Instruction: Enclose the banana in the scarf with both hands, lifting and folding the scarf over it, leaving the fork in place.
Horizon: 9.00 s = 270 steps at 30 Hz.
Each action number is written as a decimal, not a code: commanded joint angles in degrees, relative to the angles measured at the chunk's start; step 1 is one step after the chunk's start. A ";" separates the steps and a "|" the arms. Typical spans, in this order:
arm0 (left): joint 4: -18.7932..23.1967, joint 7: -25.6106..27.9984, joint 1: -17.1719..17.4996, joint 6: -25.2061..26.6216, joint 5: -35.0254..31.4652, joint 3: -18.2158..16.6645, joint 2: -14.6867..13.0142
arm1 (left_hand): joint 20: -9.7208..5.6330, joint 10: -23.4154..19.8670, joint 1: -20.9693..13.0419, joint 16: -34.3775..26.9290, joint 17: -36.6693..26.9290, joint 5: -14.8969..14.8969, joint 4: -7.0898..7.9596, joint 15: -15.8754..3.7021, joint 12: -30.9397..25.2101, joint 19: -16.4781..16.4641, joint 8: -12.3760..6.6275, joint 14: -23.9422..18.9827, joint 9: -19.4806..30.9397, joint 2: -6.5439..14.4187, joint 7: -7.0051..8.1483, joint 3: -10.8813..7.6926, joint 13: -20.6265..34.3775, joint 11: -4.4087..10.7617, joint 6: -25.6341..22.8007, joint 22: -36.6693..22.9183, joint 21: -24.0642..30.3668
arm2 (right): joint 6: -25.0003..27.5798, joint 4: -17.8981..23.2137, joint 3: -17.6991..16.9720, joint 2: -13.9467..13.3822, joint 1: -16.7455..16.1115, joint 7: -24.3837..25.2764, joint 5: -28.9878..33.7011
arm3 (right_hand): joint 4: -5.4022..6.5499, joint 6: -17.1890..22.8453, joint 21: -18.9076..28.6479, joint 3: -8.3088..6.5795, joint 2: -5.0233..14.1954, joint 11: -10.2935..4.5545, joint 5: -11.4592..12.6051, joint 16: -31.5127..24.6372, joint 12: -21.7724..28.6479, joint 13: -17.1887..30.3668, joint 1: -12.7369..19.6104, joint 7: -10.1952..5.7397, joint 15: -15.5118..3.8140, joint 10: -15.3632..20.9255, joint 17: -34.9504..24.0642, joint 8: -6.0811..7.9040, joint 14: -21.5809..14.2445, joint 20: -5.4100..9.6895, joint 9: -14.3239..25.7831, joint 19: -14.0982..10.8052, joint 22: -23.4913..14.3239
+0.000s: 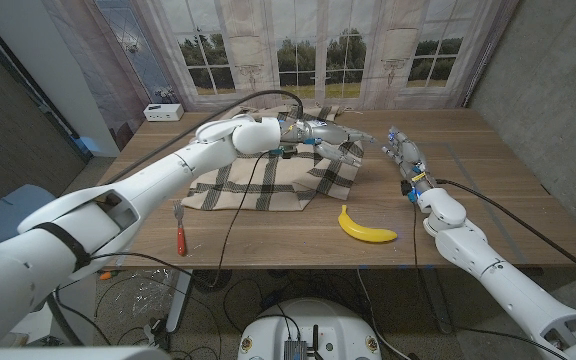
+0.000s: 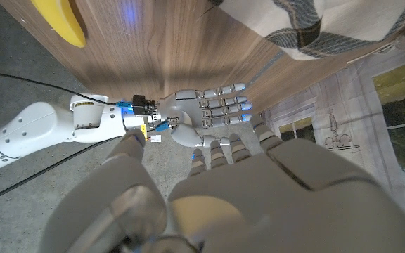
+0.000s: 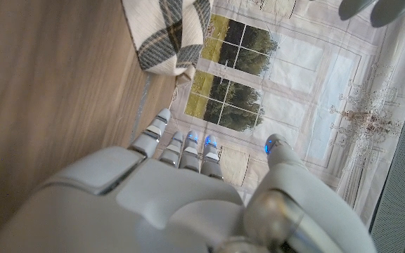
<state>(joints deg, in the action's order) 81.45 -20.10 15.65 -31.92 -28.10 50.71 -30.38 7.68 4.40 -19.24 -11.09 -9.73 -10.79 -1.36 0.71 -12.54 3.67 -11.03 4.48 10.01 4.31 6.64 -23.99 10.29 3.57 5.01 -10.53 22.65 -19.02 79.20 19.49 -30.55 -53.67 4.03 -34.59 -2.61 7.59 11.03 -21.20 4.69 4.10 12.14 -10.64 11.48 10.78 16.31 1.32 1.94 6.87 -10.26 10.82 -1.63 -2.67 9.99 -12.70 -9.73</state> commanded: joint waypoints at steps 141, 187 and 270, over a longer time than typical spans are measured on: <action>12.43 -5.20 7.99 4.94 -24.86 7.38 -0.76 | -4.91 -32.47 -46.99 -8.06 -1.02 0.63 -6.77 -8.91 -4.65 -24.73 -1.83 -35.15 1.79 -0.95 -2.24 4.52 5.20 1.22 -35.82 -2.95 10.49 | 1.63 15.09 -5.26 -3.55 -14.32 10.09 2.86 | -0.78 2.93 0.54 0.20 0.96 0.98 -0.50 -0.74 0.44 0.28 -1.94 -0.19 1.16 3.45 -0.48 0.24 -2.16 -0.43 0.38 -1.17 -0.39; 21.30 15.51 16.75 20.11 -27.69 -2.41 -5.68 | -4.95 -58.52 -51.52 -23.32 -14.08 0.50 -5.42 -12.40 -15.84 -26.95 -10.82 -59.56 5.63 6.67 -7.42 0.86 13.42 2.54 -58.17 -3.02 20.39 | 0.62 14.48 -4.77 -3.80 -13.46 9.33 3.39 | -1.22 3.02 0.56 -0.05 1.14 1.02 -0.46 -0.62 0.26 0.30 -1.98 -0.48 1.37 3.68 -0.40 0.11 -2.52 -0.61 0.39 -1.40 -0.39; 11.27 13.14 12.75 53.45 -20.46 -5.43 -9.47 | -5.03 -58.14 -51.10 -22.83 -15.28 0.73 -5.24 -12.50 -17.94 -25.41 -10.54 -60.08 5.93 5.85 -7.58 -0.76 19.59 2.65 -58.55 -2.21 23.76 | 2.62 10.42 -0.41 -4.04 -5.50 5.71 5.64 | -2.42 3.82 0.47 -0.45 1.05 1.23 -0.59 -0.48 0.12 0.33 -1.65 -0.65 1.81 4.21 -0.33 0.10 -3.13 -1.04 0.39 -1.44 -0.39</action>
<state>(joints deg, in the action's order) 96.75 -5.99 31.33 19.39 -49.38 43.44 -40.65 2.65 -49.58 -65.07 -33.72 -18.96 -9.68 -8.77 0.30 -29.90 -22.18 -21.03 -48.54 14.76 4.61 -2.19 -21.01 16.39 2.15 -49.22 -12.78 46.08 -16.62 89.27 18.99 -34.39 -59.03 9.48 -29.22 -4.66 10.95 11.31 -21.36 5.67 5.22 11.63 -11.08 11.47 10.78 14.73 0.61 3.79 10.44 -10.40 10.82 -4.51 -3.49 10.26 -13.52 -9.99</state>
